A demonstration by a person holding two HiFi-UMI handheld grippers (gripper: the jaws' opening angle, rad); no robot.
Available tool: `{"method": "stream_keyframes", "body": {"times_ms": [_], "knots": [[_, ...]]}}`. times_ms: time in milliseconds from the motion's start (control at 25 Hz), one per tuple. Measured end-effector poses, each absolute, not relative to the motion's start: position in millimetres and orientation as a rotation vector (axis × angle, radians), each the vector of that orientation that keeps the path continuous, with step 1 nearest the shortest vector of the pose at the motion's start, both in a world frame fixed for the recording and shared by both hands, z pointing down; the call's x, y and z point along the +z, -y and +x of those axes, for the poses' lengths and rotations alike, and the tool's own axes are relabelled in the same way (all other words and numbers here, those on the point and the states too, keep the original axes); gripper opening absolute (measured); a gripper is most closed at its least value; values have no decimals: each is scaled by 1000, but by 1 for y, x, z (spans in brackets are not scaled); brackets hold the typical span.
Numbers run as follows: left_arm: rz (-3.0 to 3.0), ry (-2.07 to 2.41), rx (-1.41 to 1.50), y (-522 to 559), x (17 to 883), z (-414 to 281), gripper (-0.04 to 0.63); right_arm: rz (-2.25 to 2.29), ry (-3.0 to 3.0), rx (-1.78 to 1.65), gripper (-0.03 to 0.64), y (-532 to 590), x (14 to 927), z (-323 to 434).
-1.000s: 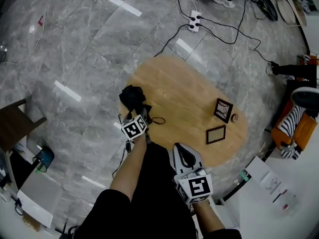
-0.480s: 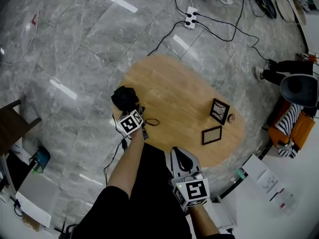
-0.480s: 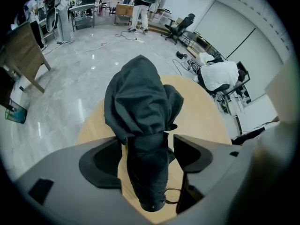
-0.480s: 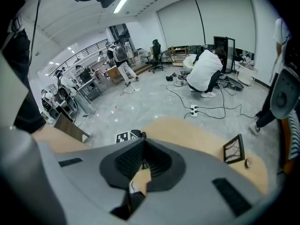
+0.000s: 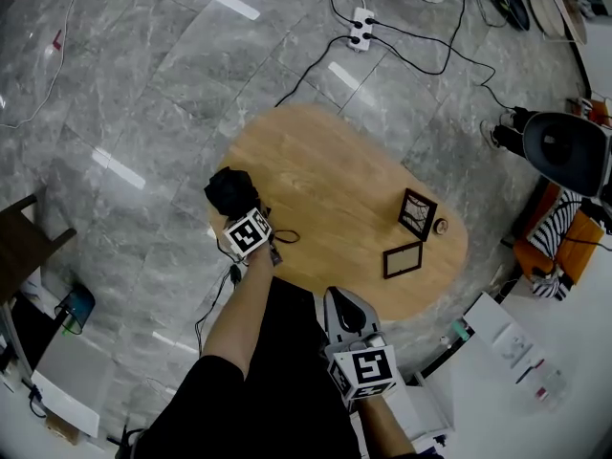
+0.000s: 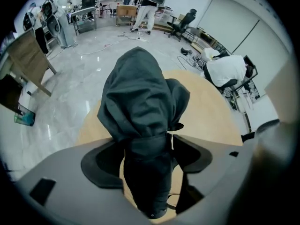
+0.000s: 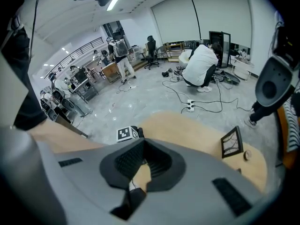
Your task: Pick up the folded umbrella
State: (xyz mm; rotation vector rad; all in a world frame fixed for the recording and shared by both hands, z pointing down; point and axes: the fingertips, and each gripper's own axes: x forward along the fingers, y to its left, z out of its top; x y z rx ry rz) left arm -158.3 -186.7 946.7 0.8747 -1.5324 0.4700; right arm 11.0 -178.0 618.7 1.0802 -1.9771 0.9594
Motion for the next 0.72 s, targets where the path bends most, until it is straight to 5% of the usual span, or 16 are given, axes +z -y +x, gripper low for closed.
{"method": "stream_keyframes", "body": {"times_ms": [720], "knots": [[884, 1490, 619, 178, 948, -166, 233, 1098, 1930, 999, 11, 158, 624, 22]]}}
